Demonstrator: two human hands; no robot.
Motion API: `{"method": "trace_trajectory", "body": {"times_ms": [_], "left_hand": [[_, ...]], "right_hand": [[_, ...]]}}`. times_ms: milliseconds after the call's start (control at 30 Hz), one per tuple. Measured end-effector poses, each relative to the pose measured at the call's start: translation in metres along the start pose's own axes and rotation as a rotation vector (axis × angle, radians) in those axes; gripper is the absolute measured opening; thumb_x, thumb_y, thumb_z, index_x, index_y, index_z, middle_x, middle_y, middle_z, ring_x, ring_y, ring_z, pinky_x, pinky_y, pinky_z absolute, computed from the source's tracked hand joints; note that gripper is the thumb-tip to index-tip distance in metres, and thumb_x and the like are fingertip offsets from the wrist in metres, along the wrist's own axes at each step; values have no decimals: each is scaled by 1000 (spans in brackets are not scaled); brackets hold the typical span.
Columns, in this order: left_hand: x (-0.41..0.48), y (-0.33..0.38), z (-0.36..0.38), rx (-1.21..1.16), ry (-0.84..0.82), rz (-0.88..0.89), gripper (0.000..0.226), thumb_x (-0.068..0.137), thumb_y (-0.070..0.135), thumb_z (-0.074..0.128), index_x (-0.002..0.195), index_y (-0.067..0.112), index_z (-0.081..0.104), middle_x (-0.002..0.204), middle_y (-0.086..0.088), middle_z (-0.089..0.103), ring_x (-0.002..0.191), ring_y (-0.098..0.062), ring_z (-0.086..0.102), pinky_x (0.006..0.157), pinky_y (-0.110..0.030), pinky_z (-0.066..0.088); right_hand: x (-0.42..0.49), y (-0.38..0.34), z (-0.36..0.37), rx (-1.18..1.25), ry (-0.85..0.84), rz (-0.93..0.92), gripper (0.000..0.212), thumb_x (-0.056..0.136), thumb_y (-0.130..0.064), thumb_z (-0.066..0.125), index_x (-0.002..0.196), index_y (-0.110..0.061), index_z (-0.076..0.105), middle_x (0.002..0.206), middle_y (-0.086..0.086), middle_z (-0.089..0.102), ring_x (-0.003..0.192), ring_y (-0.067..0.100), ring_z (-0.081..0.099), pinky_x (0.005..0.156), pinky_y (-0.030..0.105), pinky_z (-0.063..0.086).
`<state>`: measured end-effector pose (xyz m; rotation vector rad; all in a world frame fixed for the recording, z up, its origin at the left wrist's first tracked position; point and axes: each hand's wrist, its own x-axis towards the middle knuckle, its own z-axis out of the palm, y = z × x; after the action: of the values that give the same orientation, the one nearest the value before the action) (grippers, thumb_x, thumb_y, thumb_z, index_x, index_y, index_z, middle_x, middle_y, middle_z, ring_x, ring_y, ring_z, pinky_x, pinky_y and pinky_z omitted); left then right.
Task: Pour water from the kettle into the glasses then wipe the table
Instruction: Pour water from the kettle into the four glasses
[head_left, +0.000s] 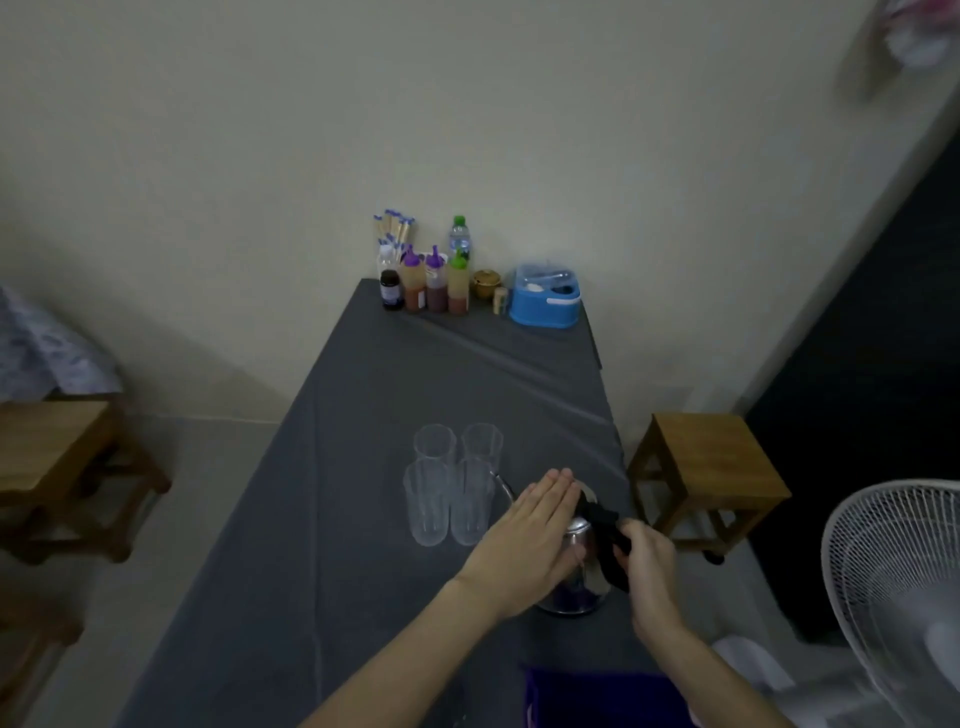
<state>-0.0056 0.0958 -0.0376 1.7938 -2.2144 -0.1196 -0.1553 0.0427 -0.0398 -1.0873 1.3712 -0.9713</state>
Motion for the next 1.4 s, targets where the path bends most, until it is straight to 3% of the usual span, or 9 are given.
{"method": "trace_trajectory", "body": {"times_ms": [100, 233, 400, 600, 933, 1067, 1267, 1400], "left_hand": [[-1, -6, -12, -94, 27, -21, 74, 92, 53, 4, 151, 8, 4, 160, -6, -1, 147, -15, -7, 119, -35, -6], [-1, -14, -17, -202, 60, -67, 67, 98, 49, 17, 151, 11, 3, 160, -2, -3, 145, -9, -11, 120, -30, -3], [1, -19, -21, -266, 64, -64, 66, 100, 46, 25, 151, 11, 1, 160, -3, -4, 144, -7, -13, 116, -24, -11], [2, -19, -25, -316, 47, -78, 69, 98, 50, 22, 151, 11, 1, 161, -2, -5, 144, -7, -13, 111, -18, -16], [0, -17, -28, -374, 42, -90, 83, 86, 62, 10, 151, 11, 0, 161, -2, -4, 146, -8, -10, 116, -20, -7], [0, -16, -32, -396, 47, -102, 86, 84, 64, 9, 151, 11, -2, 161, -3, -5, 145, -8, -10, 116, -19, -7], [-1, -19, -36, -411, 52, -117, 74, 97, 50, 29, 150, 10, -4, 160, -1, -6, 144, -6, -11, 113, -17, -9], [-1, -20, -39, -405, 26, -134, 86, 86, 62, 13, 150, 9, -3, 160, -4, -6, 146, -10, -9, 115, -20, -6]], "right_hand": [[0, -10, 10, -33, -4, -17, 26, 94, -11, 49, 73, -7, 63, 77, 12, 62, 76, 24, 57, 69, 35, 44], [7, -24, 17, -141, -16, -59, 25, 92, -13, 52, 73, -4, 64, 75, 15, 62, 74, 26, 57, 71, 38, 45], [13, -37, 19, -257, 8, -122, 27, 89, -14, 53, 71, 0, 67, 69, 11, 64, 71, 24, 59, 68, 35, 45], [13, -45, 20, -331, 24, -179, 29, 89, -19, 57, 63, -10, 67, 63, 6, 66, 69, 22, 63, 66, 35, 47], [9, -65, 23, -507, 80, -270, 31, 87, -23, 58, 61, -13, 70, 62, 3, 68, 66, 17, 64, 57, 28, 40], [11, -72, 25, -526, 87, -272, 29, 85, -25, 59, 62, -12, 71, 63, 3, 70, 69, 17, 66, 61, 29, 45], [11, -80, 31, -600, 105, -294, 30, 83, -29, 59, 61, -12, 70, 61, 1, 69, 65, 16, 64, 64, 31, 47], [13, -81, 33, -630, 98, -343, 35, 84, -30, 58, 61, -6, 68, 61, 9, 68, 64, 21, 64, 65, 34, 50]]}}
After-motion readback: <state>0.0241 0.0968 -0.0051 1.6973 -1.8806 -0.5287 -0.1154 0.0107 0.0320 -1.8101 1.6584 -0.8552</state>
